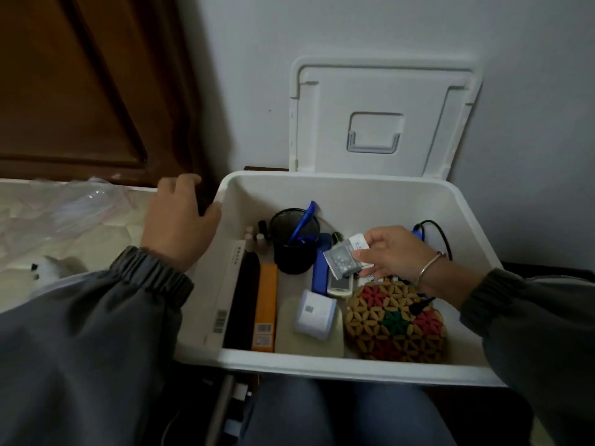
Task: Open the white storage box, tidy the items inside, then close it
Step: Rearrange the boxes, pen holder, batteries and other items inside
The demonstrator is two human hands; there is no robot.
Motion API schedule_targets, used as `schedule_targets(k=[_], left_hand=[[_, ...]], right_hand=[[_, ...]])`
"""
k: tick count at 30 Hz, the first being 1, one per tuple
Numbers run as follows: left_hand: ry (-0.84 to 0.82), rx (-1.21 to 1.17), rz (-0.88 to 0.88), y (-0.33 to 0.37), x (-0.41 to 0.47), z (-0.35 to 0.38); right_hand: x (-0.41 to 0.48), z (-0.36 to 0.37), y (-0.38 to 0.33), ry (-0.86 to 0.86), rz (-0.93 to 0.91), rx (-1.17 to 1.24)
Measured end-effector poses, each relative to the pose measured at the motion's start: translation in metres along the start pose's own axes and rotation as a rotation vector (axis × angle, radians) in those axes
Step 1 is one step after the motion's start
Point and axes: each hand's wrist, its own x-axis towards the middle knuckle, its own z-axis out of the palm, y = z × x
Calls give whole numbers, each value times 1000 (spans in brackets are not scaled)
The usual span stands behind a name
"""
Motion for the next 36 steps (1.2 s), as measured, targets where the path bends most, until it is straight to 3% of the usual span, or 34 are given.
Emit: schedule_targets(k=[2,5,17,24,36], left_hand=[[-177,21,-121,-9,-2,10],[-331,-22,-122,-11,-7,24],[-294,-70,-93,-13,-14,26],[-288,-83,-82,-14,-14,27],[-257,-91,-88,-15,-14,29]], right_hand=[[3,8,0,6,0,-55],[9,20,-1,1,-13,-119],[43,76,9,157,-224,-479],[50,88,10,101,-299,-504],[63,97,14,8,-251,-634]])
